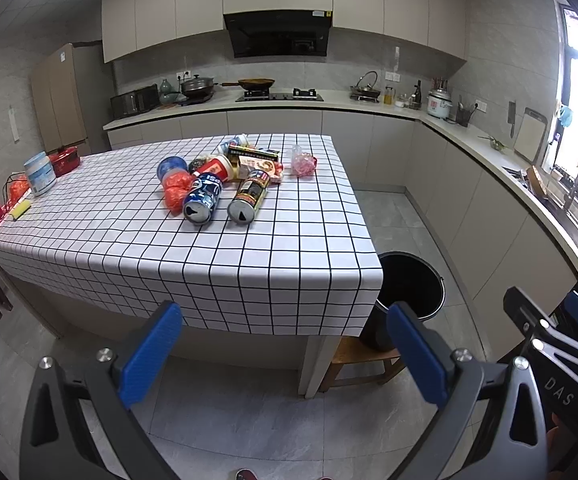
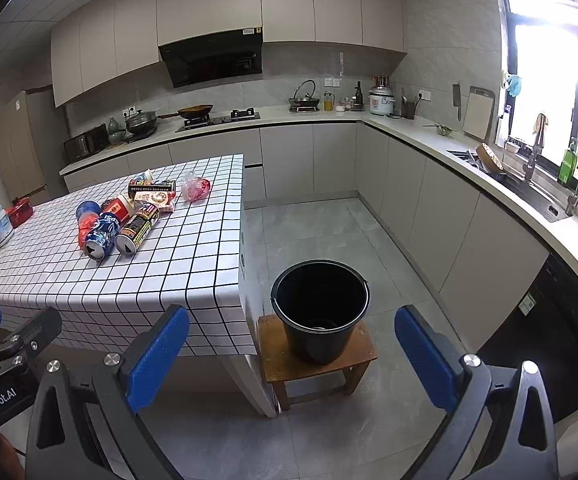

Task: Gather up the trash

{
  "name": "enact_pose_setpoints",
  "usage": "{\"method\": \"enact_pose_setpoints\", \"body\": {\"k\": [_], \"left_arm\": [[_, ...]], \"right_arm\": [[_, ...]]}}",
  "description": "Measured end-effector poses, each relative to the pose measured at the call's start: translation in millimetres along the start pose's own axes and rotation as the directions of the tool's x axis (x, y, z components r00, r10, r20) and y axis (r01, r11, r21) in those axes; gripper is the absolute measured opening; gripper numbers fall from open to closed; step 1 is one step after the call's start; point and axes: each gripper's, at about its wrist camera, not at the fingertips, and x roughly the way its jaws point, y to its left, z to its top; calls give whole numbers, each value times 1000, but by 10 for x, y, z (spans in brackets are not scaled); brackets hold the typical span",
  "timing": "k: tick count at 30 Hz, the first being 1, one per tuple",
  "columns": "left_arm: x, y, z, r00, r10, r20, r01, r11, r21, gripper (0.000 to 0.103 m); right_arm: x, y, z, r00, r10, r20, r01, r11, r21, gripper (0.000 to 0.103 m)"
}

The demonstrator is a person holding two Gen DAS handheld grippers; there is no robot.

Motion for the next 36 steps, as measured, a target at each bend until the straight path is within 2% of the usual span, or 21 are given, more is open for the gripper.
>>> {"method": "enact_pose_setpoints", "body": {"k": [36], "left_arm": [[-1, -35, 7, 1000, -2, -3, 2, 1000, -9, 103]], "right_arm": [[61, -57, 15, 1000, -5, -4, 5, 1000, 7, 103]]}}
